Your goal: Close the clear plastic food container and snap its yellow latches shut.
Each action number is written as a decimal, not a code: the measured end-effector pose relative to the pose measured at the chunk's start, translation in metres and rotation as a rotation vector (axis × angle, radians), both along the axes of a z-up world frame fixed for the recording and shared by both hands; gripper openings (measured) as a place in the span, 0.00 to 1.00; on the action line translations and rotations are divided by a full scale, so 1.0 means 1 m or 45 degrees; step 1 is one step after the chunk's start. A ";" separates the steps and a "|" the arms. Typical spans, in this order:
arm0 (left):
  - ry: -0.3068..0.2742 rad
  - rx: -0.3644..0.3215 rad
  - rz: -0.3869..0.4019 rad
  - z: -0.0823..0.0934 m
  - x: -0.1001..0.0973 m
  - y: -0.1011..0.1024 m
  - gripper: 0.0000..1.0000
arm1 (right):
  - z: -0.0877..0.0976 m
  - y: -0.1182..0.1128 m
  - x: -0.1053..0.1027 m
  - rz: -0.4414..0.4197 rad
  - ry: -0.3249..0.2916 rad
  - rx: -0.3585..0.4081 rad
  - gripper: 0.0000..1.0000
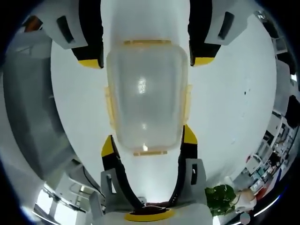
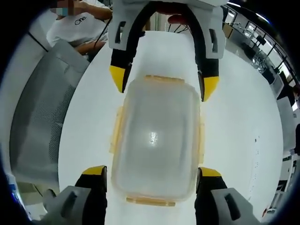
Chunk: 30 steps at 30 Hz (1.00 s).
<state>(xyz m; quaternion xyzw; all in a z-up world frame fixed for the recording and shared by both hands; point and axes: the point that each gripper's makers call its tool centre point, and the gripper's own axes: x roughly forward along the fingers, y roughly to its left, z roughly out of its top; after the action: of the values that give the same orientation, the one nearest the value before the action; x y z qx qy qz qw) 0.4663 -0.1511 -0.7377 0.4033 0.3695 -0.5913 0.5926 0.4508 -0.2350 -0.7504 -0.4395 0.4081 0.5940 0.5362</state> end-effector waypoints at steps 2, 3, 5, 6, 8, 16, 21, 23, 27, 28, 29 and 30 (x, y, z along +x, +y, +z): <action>-0.005 0.003 -0.002 0.001 -0.001 0.001 0.71 | 0.002 0.000 0.001 0.000 -0.005 -0.001 0.76; -0.015 0.006 -0.008 0.003 0.000 0.002 0.70 | 0.004 0.000 0.002 -0.003 -0.006 0.000 0.76; -0.010 0.001 -0.001 0.005 -0.001 0.002 0.71 | 0.006 -0.002 0.004 -0.001 -0.017 -0.005 0.76; -0.014 0.000 -0.001 0.006 -0.002 0.002 0.70 | 0.007 -0.002 0.004 0.002 -0.022 -0.006 0.75; -0.019 0.000 -0.008 0.009 -0.004 0.003 0.70 | 0.010 -0.001 0.004 -0.001 -0.027 -0.004 0.75; -0.048 -0.009 0.012 0.021 -0.007 0.007 0.71 | 0.020 0.001 -0.001 0.008 -0.045 0.009 0.73; -0.073 -0.018 0.008 0.030 -0.010 0.006 0.70 | 0.026 0.000 -0.001 0.001 -0.062 0.012 0.73; -0.094 -0.022 0.017 0.033 -0.008 0.007 0.68 | 0.032 0.004 -0.004 -0.012 -0.061 0.038 0.72; -0.108 -0.031 0.028 0.040 -0.013 0.010 0.67 | 0.037 0.004 -0.007 -0.006 -0.088 0.036 0.72; -0.109 -0.035 0.033 0.041 -0.015 0.010 0.68 | 0.039 0.005 -0.008 -0.017 -0.088 0.043 0.72; -0.108 -0.041 0.042 0.042 -0.017 0.010 0.68 | 0.039 0.005 -0.009 -0.019 -0.088 0.044 0.72; -0.112 -0.047 0.048 0.044 -0.018 0.010 0.67 | 0.042 0.006 -0.012 -0.017 -0.094 0.048 0.71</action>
<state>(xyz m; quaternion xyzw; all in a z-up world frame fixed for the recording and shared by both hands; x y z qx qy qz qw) 0.4481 -0.1409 -0.6934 0.4109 0.3399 -0.5683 0.6266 0.4384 -0.2293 -0.7082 -0.4483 0.3797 0.5812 0.5630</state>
